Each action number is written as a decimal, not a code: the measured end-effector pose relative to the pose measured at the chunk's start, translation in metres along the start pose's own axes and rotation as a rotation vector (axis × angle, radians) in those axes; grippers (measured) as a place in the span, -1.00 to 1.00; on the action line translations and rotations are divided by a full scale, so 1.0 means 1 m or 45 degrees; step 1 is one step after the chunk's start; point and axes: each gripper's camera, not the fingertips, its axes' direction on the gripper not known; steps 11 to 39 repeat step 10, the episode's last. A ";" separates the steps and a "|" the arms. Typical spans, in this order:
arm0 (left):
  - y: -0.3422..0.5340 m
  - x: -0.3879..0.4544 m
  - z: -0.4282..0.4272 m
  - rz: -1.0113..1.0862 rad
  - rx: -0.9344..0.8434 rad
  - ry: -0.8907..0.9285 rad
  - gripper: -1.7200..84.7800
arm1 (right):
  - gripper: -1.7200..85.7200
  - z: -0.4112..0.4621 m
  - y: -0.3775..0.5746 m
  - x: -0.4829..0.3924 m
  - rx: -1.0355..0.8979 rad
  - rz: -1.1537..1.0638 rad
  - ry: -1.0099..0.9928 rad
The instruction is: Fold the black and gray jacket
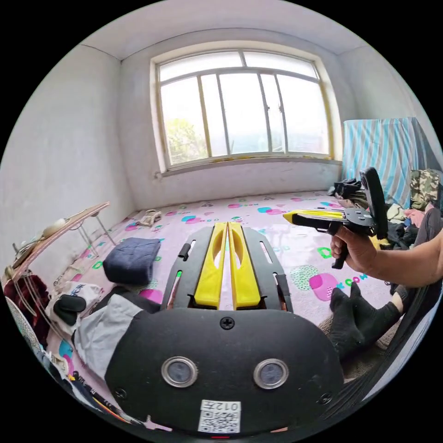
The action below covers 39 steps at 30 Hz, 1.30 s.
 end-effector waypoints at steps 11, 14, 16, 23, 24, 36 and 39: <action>-0.015 0.183 0.139 0.069 -0.248 1.014 -0.94 | -0.98 -0.091 -0.262 0.112 0.113 0.410 0.151; -0.015 0.183 0.139 0.069 -0.248 1.014 -0.94 | -0.98 -0.091 -0.262 0.112 0.113 0.410 0.151; -0.015 0.183 0.139 0.069 -0.248 1.014 -0.94 | -0.98 -0.091 -0.262 0.112 0.113 0.410 0.151; -0.015 0.183 0.139 0.069 -0.248 1.014 -0.94 | -0.98 -0.091 -0.262 0.112 0.113 0.410 0.151; -0.015 0.183 0.139 0.069 -0.248 1.014 -0.94 | -0.98 -0.091 -0.262 0.112 0.113 0.410 0.151; -0.015 0.183 0.139 0.069 -0.248 1.014 -0.94 | -0.98 -0.091 -0.262 0.112 0.113 0.410 0.151; -0.015 0.183 0.139 0.069 -0.248 1.014 -0.94 | -0.98 -0.091 -0.262 0.112 0.113 0.410 0.151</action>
